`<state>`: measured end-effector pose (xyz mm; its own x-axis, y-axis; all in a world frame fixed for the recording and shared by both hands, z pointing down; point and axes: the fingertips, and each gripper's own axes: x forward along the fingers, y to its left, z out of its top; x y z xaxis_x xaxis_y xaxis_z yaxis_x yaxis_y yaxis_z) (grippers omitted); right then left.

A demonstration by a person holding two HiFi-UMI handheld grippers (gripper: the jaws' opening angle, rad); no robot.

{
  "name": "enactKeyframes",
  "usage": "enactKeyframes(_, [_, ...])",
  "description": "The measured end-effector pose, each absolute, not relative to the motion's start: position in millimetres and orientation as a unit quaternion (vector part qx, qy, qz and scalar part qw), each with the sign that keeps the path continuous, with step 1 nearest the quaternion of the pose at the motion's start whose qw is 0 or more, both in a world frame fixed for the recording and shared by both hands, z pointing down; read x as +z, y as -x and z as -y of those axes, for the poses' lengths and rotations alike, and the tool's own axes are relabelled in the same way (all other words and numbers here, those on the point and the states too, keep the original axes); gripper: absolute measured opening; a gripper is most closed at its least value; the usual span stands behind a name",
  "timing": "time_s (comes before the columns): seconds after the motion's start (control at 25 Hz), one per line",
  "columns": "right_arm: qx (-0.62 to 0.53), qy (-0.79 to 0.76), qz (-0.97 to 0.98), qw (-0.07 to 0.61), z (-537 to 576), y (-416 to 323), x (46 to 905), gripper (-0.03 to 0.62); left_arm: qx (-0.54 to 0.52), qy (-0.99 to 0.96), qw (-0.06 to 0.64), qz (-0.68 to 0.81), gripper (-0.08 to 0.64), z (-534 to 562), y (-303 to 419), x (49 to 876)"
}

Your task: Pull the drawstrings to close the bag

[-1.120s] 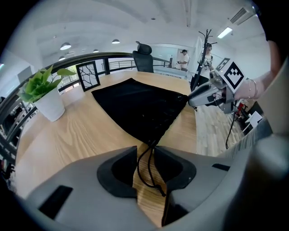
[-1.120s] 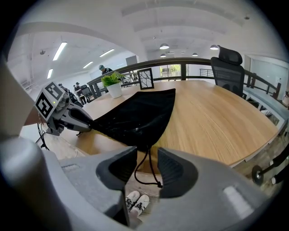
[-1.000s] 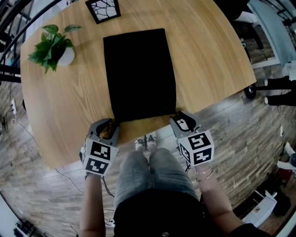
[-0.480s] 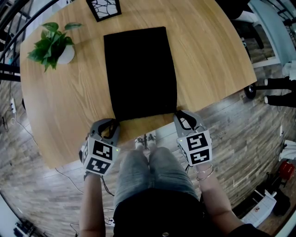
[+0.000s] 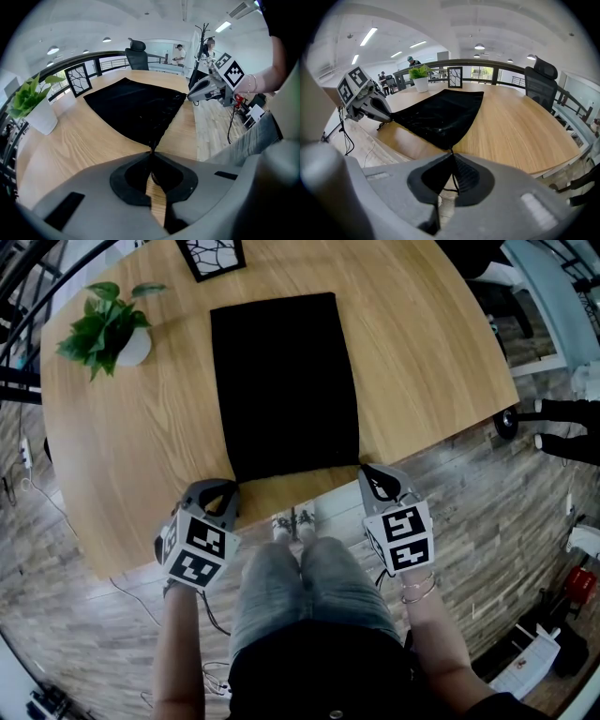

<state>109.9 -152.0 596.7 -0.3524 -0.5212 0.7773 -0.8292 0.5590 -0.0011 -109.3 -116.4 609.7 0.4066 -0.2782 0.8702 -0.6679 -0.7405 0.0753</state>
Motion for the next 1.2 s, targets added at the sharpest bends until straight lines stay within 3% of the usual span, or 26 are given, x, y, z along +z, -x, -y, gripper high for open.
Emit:
enactKeyframes(0.32, [0.204,-0.427,0.809,0.349,151,-113,579,0.003,0.477,-0.802,0.206,0.295,0.018,110,104,605])
enactKeyframes(1.2, [0.152,-0.473,0.827,0.263,165,-126,492,0.003,0.303,-0.835,0.195,0.416,0.017,139,108,497])
